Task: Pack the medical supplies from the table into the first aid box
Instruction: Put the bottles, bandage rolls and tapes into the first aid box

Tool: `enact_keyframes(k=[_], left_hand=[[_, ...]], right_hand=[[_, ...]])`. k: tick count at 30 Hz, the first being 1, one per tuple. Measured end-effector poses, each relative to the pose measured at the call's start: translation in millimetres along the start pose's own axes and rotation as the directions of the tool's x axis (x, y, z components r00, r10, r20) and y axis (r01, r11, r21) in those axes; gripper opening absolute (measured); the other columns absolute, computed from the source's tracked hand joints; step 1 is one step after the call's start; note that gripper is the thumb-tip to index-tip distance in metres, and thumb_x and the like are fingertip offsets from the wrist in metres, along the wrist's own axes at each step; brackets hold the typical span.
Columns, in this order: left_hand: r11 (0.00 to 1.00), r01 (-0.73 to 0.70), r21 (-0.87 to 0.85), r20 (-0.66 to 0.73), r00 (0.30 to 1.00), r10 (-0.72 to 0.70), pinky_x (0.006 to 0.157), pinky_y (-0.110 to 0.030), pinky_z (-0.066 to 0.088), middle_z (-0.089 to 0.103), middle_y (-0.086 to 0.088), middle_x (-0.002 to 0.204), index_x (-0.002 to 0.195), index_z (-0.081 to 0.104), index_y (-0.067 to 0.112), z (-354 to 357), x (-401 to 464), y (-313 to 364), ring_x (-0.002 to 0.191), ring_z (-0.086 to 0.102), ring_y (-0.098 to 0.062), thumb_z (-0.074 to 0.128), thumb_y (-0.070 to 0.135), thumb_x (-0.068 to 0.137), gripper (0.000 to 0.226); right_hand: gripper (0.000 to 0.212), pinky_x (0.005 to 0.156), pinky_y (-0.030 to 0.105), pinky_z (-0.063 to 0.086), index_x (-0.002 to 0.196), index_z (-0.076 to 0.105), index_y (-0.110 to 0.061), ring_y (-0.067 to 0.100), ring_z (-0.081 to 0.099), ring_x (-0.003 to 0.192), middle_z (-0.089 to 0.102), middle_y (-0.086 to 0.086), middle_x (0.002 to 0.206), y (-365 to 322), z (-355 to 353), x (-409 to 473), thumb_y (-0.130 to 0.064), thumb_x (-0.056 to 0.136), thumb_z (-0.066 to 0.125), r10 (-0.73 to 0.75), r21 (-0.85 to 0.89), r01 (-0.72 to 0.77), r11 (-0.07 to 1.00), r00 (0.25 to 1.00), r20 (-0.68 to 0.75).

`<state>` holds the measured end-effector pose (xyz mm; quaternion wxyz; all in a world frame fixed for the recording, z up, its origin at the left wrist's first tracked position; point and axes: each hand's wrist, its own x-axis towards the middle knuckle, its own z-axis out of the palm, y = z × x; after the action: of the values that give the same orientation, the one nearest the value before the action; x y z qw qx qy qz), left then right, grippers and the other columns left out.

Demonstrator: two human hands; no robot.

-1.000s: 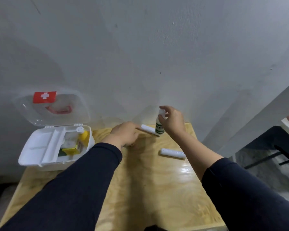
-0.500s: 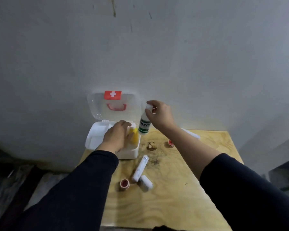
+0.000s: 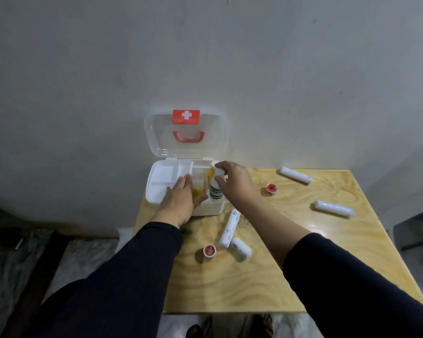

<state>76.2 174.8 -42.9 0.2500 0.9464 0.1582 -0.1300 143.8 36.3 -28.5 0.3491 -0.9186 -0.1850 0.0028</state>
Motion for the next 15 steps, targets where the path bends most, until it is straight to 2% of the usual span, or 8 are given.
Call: enact_keyframes(k=[4, 10, 12, 15], left_hand=[[1.000, 0.000, 0.012, 0.014, 1.000, 0.000, 0.120, -0.044, 0.011, 0.000, -0.003, 0.164, 0.156, 0.000, 0.017, 1, 2, -2, 0.150, 0.005, -0.035, 0.039, 0.056, 0.095, 0.082], [0.997, -0.019, 0.072, 0.018, 1.000, 0.017, 0.119, -0.045, 0.017, 0.006, -0.004, 0.164, 0.156, 0.003, 0.017, 0, 2, -3, 0.149, 0.012, -0.034, 0.038, 0.056, 0.095, 0.080], [0.986, -0.060, 0.156, -0.021, 0.998, 0.064, 0.117, -0.043, 0.024, 0.020, -0.007, 0.161, 0.154, 0.016, 0.012, -6, 4, -2, 0.145, 0.025, -0.030, 0.039, 0.053, 0.097, 0.074], [0.965, -0.090, 0.247, -0.120, 0.985, 0.123, 0.106, -0.042, 0.038, 0.045, -0.007, 0.145, 0.139, 0.043, 0.011, -21, 11, 4, 0.131, 0.044, -0.027, 0.035, 0.047, 0.100, 0.054]], right_hand=[[0.040, 0.077, 0.022, 0.041, 0.124, 0.061, -0.011, 0.025, 0.062, 0.104, 0.067, 0.009, 0.115, 3, 10, -5, -0.007, 0.085, 0.061, 0.013, -0.054, -0.012, 0.998, 1.000, 0.016], [0.041, 0.083, 0.024, 0.043, 0.126, 0.059, -0.011, 0.024, 0.061, 0.107, 0.064, 0.010, 0.119, 0, 1, 1, -0.009, 0.085, 0.065, 0.015, -0.041, -0.012, 0.999, 0.996, 0.083], [0.039, 0.086, 0.023, 0.044, 0.125, 0.060, -0.011, 0.022, 0.061, 0.107, 0.065, 0.011, 0.119, 3, -8, 1, -0.010, 0.086, 0.064, 0.018, -0.019, -0.017, 1.000, 0.998, 0.068], [0.035, 0.088, 0.028, 0.046, 0.122, 0.062, -0.011, 0.023, 0.062, 0.105, 0.067, 0.011, 0.116, 17, -25, -1, -0.009, 0.087, 0.062, 0.047, -0.051, -0.045, 0.998, 0.998, 0.045]])
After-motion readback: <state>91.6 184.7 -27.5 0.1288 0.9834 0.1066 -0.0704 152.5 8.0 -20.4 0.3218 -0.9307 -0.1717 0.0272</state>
